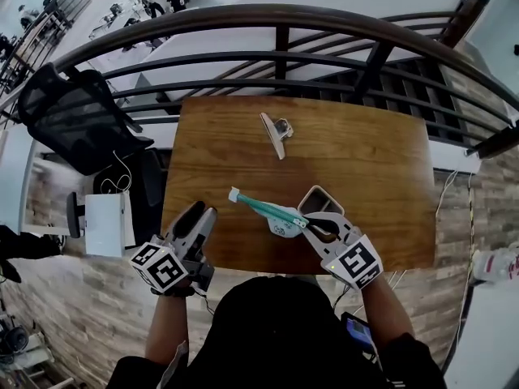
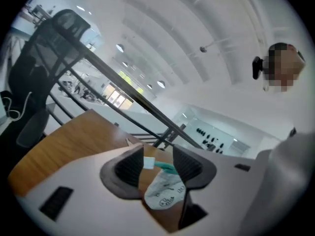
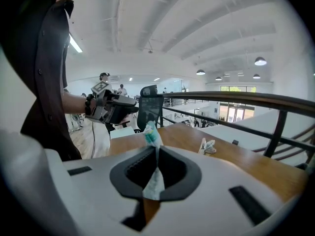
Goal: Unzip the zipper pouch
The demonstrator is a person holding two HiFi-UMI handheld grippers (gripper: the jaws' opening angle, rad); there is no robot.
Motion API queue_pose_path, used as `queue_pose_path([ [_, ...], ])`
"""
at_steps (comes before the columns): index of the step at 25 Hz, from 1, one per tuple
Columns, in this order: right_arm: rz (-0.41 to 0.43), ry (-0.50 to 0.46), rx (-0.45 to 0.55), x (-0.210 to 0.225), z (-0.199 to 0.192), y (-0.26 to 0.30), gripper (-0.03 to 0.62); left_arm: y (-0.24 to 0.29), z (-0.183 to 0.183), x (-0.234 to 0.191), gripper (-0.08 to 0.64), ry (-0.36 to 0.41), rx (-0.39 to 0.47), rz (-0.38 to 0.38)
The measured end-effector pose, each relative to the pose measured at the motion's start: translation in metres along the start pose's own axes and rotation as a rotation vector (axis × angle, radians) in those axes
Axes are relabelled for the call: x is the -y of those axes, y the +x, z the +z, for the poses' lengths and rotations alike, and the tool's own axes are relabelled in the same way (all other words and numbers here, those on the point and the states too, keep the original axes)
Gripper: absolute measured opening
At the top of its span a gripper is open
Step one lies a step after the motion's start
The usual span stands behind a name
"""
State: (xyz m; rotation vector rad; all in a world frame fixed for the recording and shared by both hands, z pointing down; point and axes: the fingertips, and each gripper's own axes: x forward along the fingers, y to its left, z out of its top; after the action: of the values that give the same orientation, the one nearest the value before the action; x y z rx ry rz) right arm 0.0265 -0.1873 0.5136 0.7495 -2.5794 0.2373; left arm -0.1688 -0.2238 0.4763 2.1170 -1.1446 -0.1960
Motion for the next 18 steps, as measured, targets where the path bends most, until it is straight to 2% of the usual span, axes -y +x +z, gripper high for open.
queue_pose_path([
  [4,-0.014,-0.019,-0.010,-0.005,0.007,0.004,0.003,0.016,-0.013,0.051,0.190,0.030,-0.083,-0.189],
  [12,-0.074,-0.077,-0.023,-0.010,0.027,-0.001,0.003,0.036,-0.046,0.121,0.103,0.101,-0.209,-0.429],
  [14,-0.085,-0.101,-0.030,-0.012,0.031,-0.004,0.003,0.040,-0.048,0.135,0.095,0.123,-0.223,-0.472],
  [18,-0.095,-0.129,-0.029,-0.013,0.044,-0.013,0.003,0.049,-0.053,0.156,0.092,0.171,-0.269,-0.500],
])
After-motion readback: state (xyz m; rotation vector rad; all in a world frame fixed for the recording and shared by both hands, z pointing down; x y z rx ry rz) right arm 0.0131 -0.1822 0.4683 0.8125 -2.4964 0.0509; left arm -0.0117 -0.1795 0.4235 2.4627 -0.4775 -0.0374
